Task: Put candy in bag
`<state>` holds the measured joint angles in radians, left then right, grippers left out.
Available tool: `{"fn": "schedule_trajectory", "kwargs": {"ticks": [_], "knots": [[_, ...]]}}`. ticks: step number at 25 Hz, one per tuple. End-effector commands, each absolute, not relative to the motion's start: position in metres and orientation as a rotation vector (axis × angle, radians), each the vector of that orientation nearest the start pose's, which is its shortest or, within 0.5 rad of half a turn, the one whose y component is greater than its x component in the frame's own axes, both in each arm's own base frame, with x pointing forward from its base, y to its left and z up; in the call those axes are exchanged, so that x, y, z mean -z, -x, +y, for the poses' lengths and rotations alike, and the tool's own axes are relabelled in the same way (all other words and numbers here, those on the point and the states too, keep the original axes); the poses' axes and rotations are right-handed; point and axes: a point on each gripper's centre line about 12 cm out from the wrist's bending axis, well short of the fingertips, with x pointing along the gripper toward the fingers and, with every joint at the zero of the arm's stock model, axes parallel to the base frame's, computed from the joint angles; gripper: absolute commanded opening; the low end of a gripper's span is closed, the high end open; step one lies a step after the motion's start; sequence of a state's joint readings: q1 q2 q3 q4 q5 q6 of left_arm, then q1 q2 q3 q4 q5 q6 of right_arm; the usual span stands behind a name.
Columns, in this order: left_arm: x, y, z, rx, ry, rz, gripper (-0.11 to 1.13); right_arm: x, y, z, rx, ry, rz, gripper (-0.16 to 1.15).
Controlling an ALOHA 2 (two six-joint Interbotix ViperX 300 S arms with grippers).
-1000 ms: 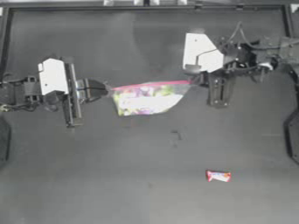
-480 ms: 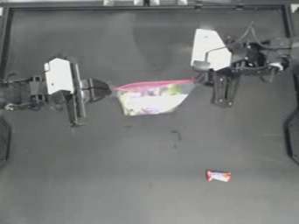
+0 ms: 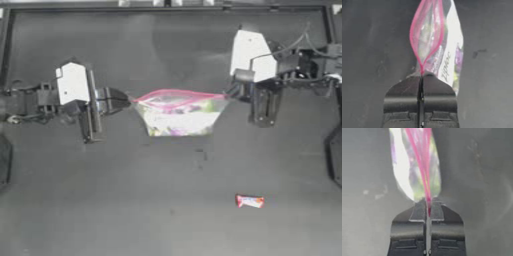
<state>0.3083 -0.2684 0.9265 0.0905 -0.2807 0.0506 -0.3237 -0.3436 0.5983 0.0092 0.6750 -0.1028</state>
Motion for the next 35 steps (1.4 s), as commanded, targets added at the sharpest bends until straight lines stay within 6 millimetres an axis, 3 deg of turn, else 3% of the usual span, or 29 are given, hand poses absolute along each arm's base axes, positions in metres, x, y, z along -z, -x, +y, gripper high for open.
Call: {"fn": "schedule_trajectory", "kwargs": {"ticks": [1,16,35], "knots": [[-0.231,-0.313,0.09,-0.242,-0.09,0.329,0.03,-0.279,-0.303,-0.093,0.242,-0.066,0.86,0.08],[-0.24,-0.312,0.058,-0.156,-0.076,0.36,0.03,-0.281,-0.313,-0.06,0.171,-0.075,0.843,0.08],[-0.231,-0.31,0.047,-0.125,-0.058,0.412,0.03,-0.264,-0.32,-0.036,0.119,-0.093,0.837,0.08]]}}
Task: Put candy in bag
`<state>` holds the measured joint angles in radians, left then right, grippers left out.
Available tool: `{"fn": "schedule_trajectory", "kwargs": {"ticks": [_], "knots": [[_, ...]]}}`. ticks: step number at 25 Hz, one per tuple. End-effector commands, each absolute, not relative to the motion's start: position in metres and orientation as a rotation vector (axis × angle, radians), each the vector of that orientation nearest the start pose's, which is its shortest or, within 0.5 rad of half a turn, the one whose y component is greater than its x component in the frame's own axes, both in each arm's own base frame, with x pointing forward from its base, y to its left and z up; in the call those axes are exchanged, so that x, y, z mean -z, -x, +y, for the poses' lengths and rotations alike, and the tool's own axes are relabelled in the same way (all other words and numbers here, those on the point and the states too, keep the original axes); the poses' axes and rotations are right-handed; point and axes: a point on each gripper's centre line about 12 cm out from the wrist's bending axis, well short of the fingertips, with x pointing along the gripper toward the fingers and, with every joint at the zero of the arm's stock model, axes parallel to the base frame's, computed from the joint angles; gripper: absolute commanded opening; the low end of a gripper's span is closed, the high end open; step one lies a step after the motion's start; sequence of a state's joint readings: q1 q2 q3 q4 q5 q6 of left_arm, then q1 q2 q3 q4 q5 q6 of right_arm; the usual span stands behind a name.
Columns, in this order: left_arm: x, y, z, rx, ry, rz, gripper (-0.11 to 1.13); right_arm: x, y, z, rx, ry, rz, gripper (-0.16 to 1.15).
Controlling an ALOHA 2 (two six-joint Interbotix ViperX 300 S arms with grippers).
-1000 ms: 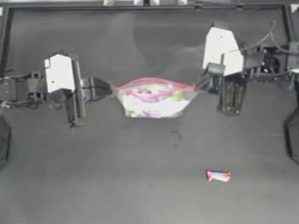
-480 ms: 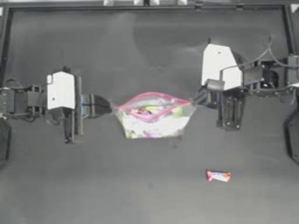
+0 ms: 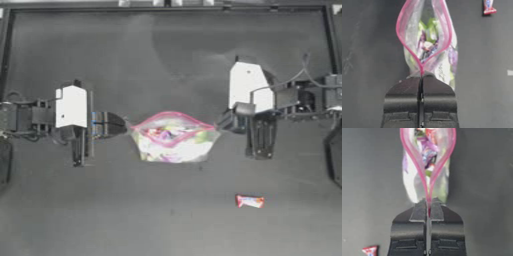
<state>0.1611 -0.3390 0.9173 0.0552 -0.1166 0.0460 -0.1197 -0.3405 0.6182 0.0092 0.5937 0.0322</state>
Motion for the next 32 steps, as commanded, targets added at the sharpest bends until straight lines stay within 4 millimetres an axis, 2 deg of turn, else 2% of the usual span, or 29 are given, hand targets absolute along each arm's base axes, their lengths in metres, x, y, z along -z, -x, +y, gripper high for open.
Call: {"fn": "schedule_trajectory", "kwargs": {"ticks": [1,8,16,32], "knots": [[-0.23,-0.31,0.046,-0.124,-0.057,0.413,0.03,-0.263,-0.32,-0.034,0.114,-0.093,0.839,0.08],[-0.218,-0.313,0.042,-0.114,-0.034,0.445,0.03,-0.246,-0.32,-0.031,0.111,-0.119,0.847,0.08],[-0.206,-0.321,0.034,-0.087,-0.034,0.476,0.03,-0.236,-0.324,-0.028,0.106,-0.113,0.852,0.08],[-0.179,-0.338,0.034,-0.078,-0.041,0.504,0.03,-0.209,-0.34,-0.03,0.107,-0.099,0.899,0.08]]}}
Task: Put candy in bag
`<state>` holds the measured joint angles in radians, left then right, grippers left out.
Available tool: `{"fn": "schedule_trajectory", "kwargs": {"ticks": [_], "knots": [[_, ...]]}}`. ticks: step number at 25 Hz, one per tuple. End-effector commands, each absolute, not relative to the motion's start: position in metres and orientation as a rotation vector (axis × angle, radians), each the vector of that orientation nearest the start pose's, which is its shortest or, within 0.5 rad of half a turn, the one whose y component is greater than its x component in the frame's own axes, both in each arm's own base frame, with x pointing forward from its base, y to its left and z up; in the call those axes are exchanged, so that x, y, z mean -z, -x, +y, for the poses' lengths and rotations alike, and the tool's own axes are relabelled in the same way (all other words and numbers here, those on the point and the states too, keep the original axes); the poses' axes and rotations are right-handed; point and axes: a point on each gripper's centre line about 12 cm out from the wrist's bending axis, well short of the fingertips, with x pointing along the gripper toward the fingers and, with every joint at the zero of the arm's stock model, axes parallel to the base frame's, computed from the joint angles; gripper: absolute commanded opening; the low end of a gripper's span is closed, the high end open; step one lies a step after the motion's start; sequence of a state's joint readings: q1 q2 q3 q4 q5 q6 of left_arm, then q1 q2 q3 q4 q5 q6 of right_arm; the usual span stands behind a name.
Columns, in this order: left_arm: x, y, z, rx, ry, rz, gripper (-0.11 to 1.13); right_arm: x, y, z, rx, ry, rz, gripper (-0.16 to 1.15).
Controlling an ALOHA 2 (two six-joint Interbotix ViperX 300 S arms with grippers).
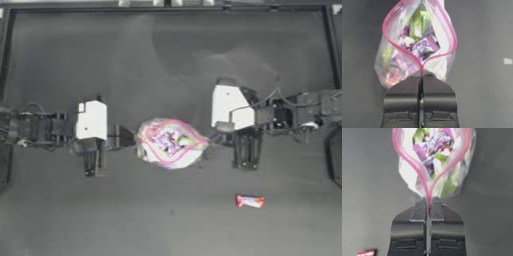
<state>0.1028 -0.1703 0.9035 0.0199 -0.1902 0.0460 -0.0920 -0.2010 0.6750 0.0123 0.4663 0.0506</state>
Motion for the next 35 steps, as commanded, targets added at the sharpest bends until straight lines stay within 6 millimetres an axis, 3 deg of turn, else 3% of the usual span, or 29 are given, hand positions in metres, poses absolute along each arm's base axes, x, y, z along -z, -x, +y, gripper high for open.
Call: {"fn": "schedule_trajectory", "kwargs": {"ticks": [1,14,26,29,35], "knots": [[-0.178,-0.338,0.033,-0.076,-0.041,0.504,0.03,-0.207,-0.34,-0.03,0.107,-0.099,0.899,0.08],[-0.155,-0.346,0.033,-0.071,-0.042,0.524,0.03,-0.191,-0.345,-0.03,0.105,-0.091,0.934,0.08],[-0.154,-0.349,0.033,-0.07,-0.046,0.506,0.03,-0.185,-0.347,-0.031,0.107,-0.086,0.945,0.11],[-0.154,-0.349,0.033,-0.07,-0.047,0.506,0.03,-0.186,-0.348,-0.032,0.105,-0.07,0.943,0.28],[-0.154,-0.349,0.033,-0.069,-0.049,0.507,0.03,-0.191,-0.349,-0.032,0.107,-0.082,0.93,0.9]]}}
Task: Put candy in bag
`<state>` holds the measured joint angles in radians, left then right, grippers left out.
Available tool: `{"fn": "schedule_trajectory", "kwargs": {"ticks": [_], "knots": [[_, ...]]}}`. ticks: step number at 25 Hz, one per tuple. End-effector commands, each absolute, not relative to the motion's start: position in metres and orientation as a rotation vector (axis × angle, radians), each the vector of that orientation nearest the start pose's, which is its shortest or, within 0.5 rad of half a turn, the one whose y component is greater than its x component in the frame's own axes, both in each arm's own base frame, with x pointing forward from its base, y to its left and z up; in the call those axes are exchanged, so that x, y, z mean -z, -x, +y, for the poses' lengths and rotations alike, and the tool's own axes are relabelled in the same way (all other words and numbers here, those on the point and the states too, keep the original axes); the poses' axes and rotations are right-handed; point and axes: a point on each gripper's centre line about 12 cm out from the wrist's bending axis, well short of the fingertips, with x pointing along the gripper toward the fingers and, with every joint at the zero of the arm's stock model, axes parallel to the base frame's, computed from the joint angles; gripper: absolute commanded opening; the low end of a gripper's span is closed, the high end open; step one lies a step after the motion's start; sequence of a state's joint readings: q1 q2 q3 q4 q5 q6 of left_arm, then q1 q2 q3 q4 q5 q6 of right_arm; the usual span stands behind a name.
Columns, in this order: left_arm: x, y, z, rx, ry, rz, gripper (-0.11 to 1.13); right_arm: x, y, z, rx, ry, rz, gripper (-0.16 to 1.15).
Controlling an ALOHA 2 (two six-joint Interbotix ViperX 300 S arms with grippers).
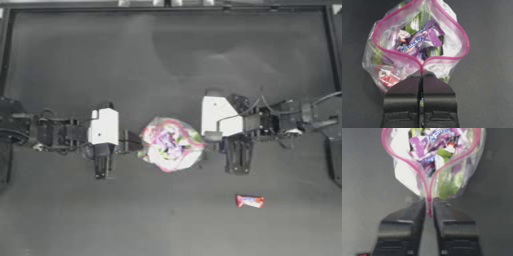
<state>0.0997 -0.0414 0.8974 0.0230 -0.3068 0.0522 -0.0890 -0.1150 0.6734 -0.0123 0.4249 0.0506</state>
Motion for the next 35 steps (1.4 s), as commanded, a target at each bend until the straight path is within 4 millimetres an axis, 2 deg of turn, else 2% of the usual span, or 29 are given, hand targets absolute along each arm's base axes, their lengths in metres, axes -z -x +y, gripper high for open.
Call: {"fn": "schedule_trajectory", "kwargs": {"ticks": [1,3,7,14,22,35], "knots": [[-0.154,-0.349,0.033,-0.069,-0.049,0.507,0.03,-0.194,-0.35,-0.032,0.107,-0.08,0.923,0.98],[-0.155,-0.349,0.033,-0.069,-0.049,0.506,0.03,-0.199,-0.349,-0.033,0.109,-0.075,0.91,1.04],[-0.154,-0.348,0.033,-0.069,-0.049,0.51,0.03,-0.211,-0.343,-0.036,0.118,-0.075,0.889,1.02],[-0.154,-0.348,0.033,-0.069,-0.049,0.51,0.03,-0.227,-0.326,-0.031,0.117,-0.095,0.948,1.02],[-0.154,-0.348,0.034,-0.071,-0.048,0.512,0.03,-0.258,-0.304,-0.027,0.121,-0.1,0.921,1.02],[-0.153,-0.348,0.036,-0.077,-0.046,0.514,0.03,-0.285,-0.264,-0.016,0.105,-0.098,0.995,1.02]]}}
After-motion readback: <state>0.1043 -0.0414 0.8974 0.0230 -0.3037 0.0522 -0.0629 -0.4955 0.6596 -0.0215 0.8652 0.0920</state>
